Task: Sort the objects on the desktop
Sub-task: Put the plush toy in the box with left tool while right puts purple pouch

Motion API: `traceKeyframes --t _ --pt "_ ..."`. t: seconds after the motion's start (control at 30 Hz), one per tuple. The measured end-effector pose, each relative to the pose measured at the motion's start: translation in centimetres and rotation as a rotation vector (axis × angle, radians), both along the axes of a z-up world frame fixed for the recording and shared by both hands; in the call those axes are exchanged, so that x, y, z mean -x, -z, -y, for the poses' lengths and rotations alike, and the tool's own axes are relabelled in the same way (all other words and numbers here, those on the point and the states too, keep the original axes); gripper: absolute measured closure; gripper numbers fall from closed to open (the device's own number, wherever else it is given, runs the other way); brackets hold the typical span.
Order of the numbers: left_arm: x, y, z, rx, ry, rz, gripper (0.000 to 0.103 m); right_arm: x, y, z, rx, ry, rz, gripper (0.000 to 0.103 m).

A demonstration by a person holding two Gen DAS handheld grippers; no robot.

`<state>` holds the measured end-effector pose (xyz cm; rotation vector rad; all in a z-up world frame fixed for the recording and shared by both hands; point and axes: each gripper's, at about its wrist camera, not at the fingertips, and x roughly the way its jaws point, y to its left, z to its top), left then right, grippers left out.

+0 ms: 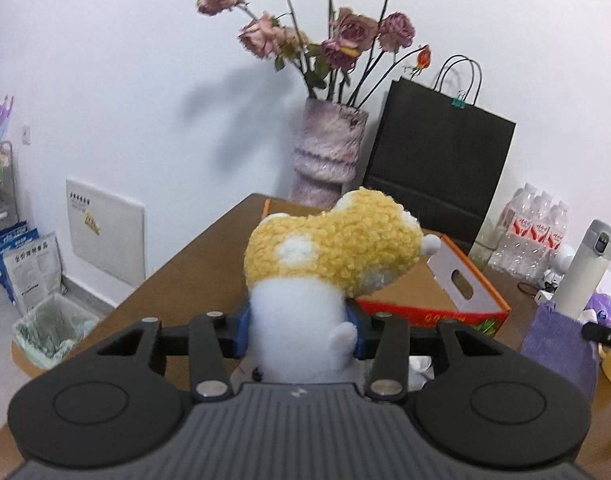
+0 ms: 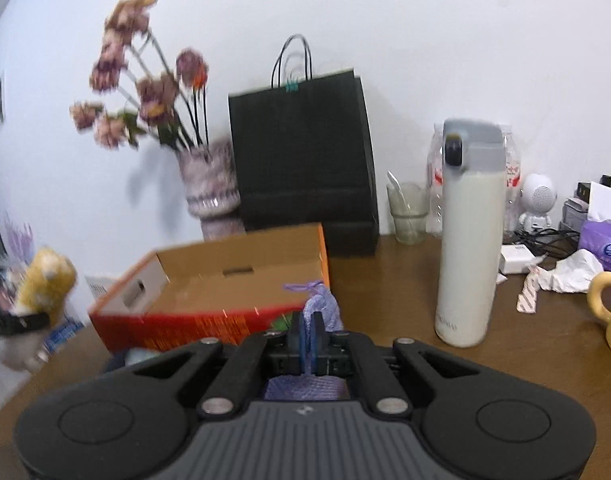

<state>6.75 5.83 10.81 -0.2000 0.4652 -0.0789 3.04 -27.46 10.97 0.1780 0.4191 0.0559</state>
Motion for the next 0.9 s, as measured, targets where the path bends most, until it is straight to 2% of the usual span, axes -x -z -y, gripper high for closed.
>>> traceKeyframes --t 0.1,0.2,0.37,0.43,0.53,0.67,0.77,0.9 --pt "-1.6 -1.5 0.6 -0.025 0.024 0.032 0.057 -1.1 -2.1 -0.9 0.044 -0.029 0.043 0.102" --pt "-4.9 -2.8 1.3 -0.042 0.059 0.021 0.056 -3.1 -4.3 -2.6 0.08 -0.109 0.075 0.102" --pt "-11.9 -4.1 2.6 -0.1 0.02 -0.022 0.056 -10.4 -6.9 -5.8 0.139 -0.223 0.092 0.102" --pt "-14.8 -4.5 3.6 -0.169 0.032 -0.018 0.056 -14.1 -7.4 -6.3 0.129 -0.233 0.075 0.102" --pt "-19.4 -3.7 5.3 -0.283 0.06 -0.05 0.056 -20.5 -5.9 -6.2 0.067 -0.213 -0.012 0.102" --pt "-26.7 1.0 6.9 -0.407 0.047 -0.228 0.056 -28.1 -0.4 -5.2 -0.029 -0.078 -0.212 0.102" --pt "-28.8 3.6 7.3 -0.473 0.053 -0.292 0.056 -30.7 2.7 -5.8 0.071 0.01 -0.3 0.101" --pt "-30.2 5.2 6.4 -0.408 0.078 -0.36 0.053 -31.4 5.1 -7.1 0.228 -0.004 -0.359 0.095"
